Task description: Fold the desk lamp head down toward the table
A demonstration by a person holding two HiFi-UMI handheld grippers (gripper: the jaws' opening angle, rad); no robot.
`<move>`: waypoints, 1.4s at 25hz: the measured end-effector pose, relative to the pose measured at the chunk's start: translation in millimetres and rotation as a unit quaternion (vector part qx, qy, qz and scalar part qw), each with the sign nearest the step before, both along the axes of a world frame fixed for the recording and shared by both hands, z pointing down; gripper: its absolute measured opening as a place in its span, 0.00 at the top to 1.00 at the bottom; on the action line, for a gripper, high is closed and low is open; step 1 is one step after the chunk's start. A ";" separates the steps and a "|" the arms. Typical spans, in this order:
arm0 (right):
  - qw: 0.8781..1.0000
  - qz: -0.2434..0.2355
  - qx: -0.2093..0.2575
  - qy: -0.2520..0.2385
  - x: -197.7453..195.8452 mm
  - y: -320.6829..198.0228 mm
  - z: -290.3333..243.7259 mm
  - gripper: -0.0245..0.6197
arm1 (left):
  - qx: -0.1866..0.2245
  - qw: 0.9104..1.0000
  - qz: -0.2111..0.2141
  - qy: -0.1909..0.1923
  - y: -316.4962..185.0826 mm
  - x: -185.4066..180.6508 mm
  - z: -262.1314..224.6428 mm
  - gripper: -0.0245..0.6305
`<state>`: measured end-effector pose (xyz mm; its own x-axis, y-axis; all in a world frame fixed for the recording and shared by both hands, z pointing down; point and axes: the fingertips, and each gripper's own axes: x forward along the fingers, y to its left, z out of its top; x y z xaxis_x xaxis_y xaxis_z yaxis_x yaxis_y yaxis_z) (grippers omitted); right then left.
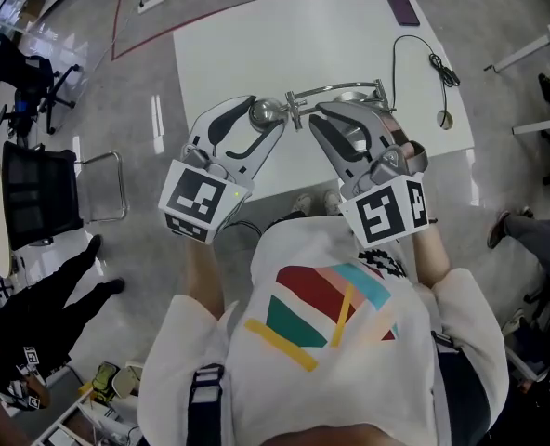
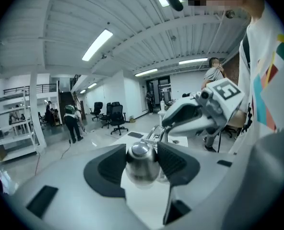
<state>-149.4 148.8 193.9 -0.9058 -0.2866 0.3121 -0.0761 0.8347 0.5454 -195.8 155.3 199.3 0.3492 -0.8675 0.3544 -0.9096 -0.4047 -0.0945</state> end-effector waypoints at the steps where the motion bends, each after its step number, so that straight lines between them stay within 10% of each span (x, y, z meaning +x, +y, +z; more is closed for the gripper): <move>1: 0.999 -0.011 -0.028 -0.016 2.7 3.4 -4.3 0.86 | -0.015 1.000 0.000 -0.001 0.3 -2.6 11.5 0.59; 13: 0.960 0.150 -0.207 -0.114 94.1 -61.5 12.1 0.86 | -0.131 0.990 0.020 0.053 -22.9 3.7 130.2 0.59; 35: 0.914 0.300 -0.248 -0.114 165.8 -85.2 59.1 0.86 | -0.188 0.977 0.101 0.028 -63.3 50.4 192.3 0.61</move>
<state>16.3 63.5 252.9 -0.6891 -0.6281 0.3615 -0.6662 0.7454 0.0252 -145.4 92.0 391.6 0.5268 -0.5916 0.6104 -0.8076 -0.5723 0.1423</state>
